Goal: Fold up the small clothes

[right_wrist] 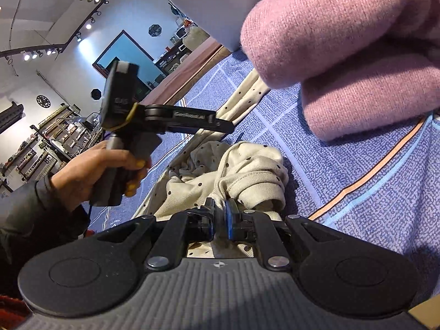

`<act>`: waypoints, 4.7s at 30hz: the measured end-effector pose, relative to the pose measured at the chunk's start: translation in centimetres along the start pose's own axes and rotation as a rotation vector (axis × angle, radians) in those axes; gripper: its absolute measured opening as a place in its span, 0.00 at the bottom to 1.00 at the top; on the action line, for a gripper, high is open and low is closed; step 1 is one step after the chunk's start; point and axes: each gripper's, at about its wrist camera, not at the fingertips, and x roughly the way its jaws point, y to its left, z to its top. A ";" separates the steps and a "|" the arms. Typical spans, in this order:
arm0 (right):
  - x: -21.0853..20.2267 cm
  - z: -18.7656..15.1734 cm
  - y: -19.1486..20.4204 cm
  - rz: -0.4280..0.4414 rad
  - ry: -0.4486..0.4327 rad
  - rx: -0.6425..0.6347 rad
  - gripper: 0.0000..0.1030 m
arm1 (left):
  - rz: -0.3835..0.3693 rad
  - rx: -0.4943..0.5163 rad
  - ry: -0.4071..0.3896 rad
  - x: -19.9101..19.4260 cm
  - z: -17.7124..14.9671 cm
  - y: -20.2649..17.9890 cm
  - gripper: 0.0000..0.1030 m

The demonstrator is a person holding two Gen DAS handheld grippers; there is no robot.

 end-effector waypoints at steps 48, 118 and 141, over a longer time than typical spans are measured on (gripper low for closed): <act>1.4 1.3 1.3 -0.046 -0.004 -0.033 0.62 | -0.168 0.401 0.058 -4.3 -7.8 8.3 0.07; 29.8 3.1 20.5 -0.020 0.094 -0.788 0.01 | 0.263 -0.372 0.147 -6.7 -16.8 26.3 1.00; -2.1 5.0 7.8 0.011 -0.174 -0.324 0.68 | 0.200 -0.450 0.170 -9.3 -16.5 26.1 1.00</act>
